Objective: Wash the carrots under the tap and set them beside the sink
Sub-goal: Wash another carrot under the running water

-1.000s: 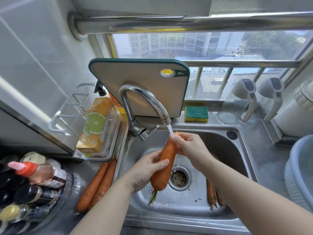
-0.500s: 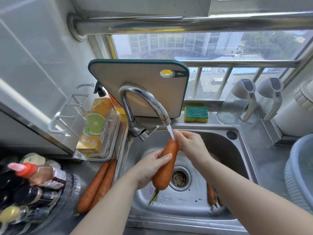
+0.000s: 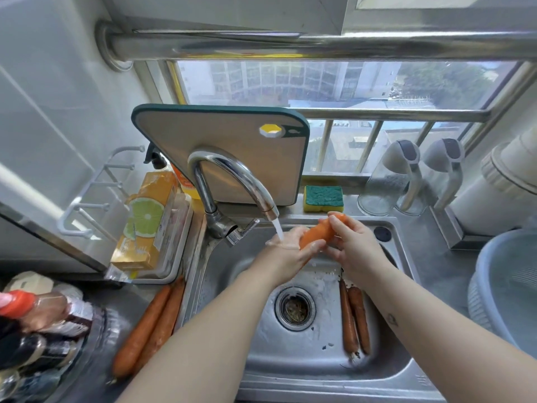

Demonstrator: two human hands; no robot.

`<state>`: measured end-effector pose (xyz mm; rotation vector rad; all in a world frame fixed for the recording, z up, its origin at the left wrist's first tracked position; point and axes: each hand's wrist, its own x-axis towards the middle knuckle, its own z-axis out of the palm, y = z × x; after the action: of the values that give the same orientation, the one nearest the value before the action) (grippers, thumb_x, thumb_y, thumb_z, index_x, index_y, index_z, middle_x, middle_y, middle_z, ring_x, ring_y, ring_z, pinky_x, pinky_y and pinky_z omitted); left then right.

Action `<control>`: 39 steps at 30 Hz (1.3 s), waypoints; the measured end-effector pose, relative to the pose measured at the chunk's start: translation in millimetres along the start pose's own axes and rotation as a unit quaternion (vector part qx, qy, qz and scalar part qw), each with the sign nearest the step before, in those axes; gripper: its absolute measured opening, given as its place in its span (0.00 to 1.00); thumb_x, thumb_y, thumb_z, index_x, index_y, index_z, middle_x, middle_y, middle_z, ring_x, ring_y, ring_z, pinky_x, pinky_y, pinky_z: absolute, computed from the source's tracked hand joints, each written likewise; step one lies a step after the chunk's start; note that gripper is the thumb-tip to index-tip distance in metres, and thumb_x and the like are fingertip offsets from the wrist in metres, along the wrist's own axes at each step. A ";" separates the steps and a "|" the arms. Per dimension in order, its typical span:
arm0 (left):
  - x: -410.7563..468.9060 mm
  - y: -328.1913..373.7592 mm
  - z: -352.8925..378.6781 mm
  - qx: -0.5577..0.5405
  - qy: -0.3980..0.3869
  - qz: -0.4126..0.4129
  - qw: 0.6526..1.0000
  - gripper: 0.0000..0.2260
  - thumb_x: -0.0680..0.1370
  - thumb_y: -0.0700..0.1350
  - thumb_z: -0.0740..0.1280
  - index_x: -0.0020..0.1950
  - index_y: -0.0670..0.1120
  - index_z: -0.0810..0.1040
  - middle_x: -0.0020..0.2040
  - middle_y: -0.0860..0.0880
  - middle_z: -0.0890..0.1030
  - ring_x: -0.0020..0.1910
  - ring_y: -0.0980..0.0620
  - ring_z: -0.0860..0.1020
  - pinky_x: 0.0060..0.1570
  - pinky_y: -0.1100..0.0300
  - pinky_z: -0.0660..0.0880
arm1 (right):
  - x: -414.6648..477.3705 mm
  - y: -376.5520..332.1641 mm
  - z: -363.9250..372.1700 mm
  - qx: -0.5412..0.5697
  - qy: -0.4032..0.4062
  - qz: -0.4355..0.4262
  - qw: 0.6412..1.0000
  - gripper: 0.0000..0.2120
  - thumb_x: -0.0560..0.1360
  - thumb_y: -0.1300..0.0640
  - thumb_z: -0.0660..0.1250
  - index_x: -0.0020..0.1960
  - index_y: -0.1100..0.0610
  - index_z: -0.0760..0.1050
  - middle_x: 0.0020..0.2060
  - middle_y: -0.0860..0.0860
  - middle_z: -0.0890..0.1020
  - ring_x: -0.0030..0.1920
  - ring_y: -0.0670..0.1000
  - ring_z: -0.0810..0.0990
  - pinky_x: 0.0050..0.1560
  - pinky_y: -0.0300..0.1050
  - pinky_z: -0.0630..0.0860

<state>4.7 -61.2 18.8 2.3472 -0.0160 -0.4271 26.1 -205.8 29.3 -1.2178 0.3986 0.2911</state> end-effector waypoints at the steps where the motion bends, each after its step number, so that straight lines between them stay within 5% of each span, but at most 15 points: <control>1: 2.2 1.0 -1.3 -0.019 0.002 -0.014 1.000 0.21 0.72 0.70 0.56 0.58 0.61 0.72 0.56 0.48 0.79 0.56 0.46 0.77 0.56 0.53 0.73 | 1.1 -0.5 -0.9 0.002 0.012 -0.010 1.000 0.03 0.78 0.59 0.64 0.51 0.56 0.75 0.49 0.56 0.80 0.48 0.54 0.80 0.49 0.50 0.79; 6: -3.8 -6.2 -14.7 -0.099 0.048 -0.108 0.988 0.19 0.78 0.63 0.55 0.46 0.51 0.77 0.40 0.53 0.78 0.42 0.52 0.76 0.39 0.62 0.68 | 1.2 -2.4 6.5 -0.020 0.051 -0.012 0.998 0.08 0.75 0.54 0.69 0.50 0.56 0.75 0.50 0.58 0.81 0.50 0.56 0.83 0.48 0.52 0.81; 9: -19.4 -26.3 -19.0 -0.153 0.028 -0.096 0.983 0.21 0.77 0.66 0.56 0.48 0.51 0.79 0.46 0.51 0.82 0.46 0.51 0.79 0.48 0.56 0.74 | -0.8 2.7 17.9 -0.045 0.056 0.004 0.997 0.11 0.73 0.51 0.70 0.51 0.56 0.74 0.48 0.56 0.82 0.46 0.53 0.83 0.39 0.43 0.79; 11: -33.3 -37.8 -21.3 -0.164 0.011 -0.068 0.984 0.26 0.71 0.72 0.57 0.52 0.54 0.79 0.49 0.53 0.83 0.49 0.53 0.81 0.54 0.52 0.76 | -2.2 7.2 25.3 -0.066 0.050 0.021 0.996 0.11 0.73 0.49 0.70 0.48 0.56 0.75 0.48 0.56 0.82 0.48 0.54 0.83 0.42 0.44 0.80; 17: -63.4 -58.3 -30.3 -0.285 -0.017 -0.123 0.950 0.24 0.80 0.61 0.52 0.57 0.44 0.75 0.41 0.45 0.82 0.34 0.51 0.82 0.34 0.61 0.75 | -14.0 17.0 42.0 -0.155 -0.113 0.083 0.978 0.10 0.77 0.50 0.65 0.53 0.55 0.78 0.44 0.52 0.80 0.44 0.51 0.80 0.45 0.47 0.80; 21: -72.6 -55.4 -32.7 -0.380 -0.073 -0.196 0.901 0.24 0.79 0.62 0.53 0.58 0.45 0.75 0.43 0.43 0.83 0.36 0.48 0.82 0.35 0.59 0.77 | -16.7 19.5 31.9 -0.202 -0.144 0.079 0.966 0.11 0.76 0.51 0.67 0.55 0.55 0.78 0.43 0.50 0.84 0.40 0.49 0.84 0.54 0.51 0.77; 24: -73.3 -47.1 -32.5 -0.310 -0.074 -0.157 0.935 0.18 0.78 0.59 0.60 0.62 0.50 0.73 0.52 0.45 0.82 0.46 0.48 0.82 0.45 0.54 0.79 | -19.1 20.6 25.0 -0.210 -0.085 0.066 0.972 0.16 0.75 0.47 0.68 0.56 0.57 0.77 0.43 0.52 0.84 0.36 0.50 0.84 0.49 0.48 0.79; 27: -78.4 -36.9 -26.3 -0.101 -0.043 -0.067 0.992 0.20 0.72 0.57 0.70 0.62 0.54 0.71 0.53 0.53 0.78 0.46 0.56 0.79 0.47 0.59 0.77 | -23.8 24.3 18.2 -0.224 -0.038 0.067 0.972 0.18 0.74 0.45 0.68 0.56 0.56 0.77 0.44 0.52 0.83 0.38 0.51 0.84 0.47 0.47 0.78; 30: -85.7 -33.9 -18.5 -0.015 -0.020 -0.071 0.997 0.28 0.71 0.58 0.71 0.67 0.55 0.66 0.58 0.53 0.75 0.48 0.55 0.77 0.46 0.62 0.73 | -31.4 31.4 12.0 -0.275 -0.021 0.080 0.958 0.19 0.75 0.43 0.66 0.57 0.56 0.77 0.43 0.51 0.82 0.42 0.52 0.84 0.50 0.49 0.76; 33: -95.5 -37.3 -17.3 0.004 -0.047 -0.102 0.994 0.24 0.71 0.60 0.68 0.64 0.55 0.67 0.54 0.53 0.76 0.45 0.54 0.79 0.42 0.58 0.78 | -41.2 44.2 7.1 -0.304 -0.012 0.110 0.946 0.20 0.75 0.42 0.65 0.58 0.55 0.75 0.42 0.51 0.83 0.43 0.51 0.82 0.49 0.48 0.72; 39: -112.5 -49.8 -22.3 0.023 -0.060 -0.117 0.991 0.24 0.72 0.59 0.66 0.65 0.52 0.71 0.58 0.49 0.72 0.51 0.50 0.77 0.53 0.55 0.76 | -56.7 60.0 22.1 -0.333 -0.001 0.147 0.932 0.19 0.76 0.45 0.65 0.56 0.59 0.78 0.42 0.58 0.83 0.43 0.53 0.80 0.35 0.41 0.64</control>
<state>-100.3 5.1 33.9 2.3735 0.1963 -0.6880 -47.0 -165.8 10.3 -1.8226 0.5010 0.7265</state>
